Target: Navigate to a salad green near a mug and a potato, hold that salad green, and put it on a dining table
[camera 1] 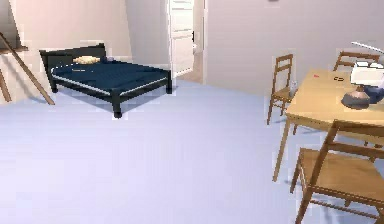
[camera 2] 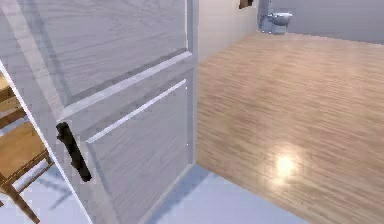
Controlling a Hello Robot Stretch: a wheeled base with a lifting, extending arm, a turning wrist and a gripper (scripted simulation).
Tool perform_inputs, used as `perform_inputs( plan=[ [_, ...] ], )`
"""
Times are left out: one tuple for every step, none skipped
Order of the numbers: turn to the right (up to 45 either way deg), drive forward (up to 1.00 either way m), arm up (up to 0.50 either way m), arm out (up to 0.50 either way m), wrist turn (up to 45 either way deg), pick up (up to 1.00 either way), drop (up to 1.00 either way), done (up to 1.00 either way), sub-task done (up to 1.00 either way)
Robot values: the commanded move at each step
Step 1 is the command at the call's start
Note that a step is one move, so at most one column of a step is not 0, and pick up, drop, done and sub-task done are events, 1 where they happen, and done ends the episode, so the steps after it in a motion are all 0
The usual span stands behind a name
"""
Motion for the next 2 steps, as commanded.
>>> perform_inputs(
  plan=[
    [12.0, 0.00, 0.00, 0.00, 0.0, 0.00, 0.00, 0.00, 0.00],
    [3.0, 0.00, 0.00, 0.00, 0.0, 0.00, 0.00, 0.00, 0.00]
  ],
)
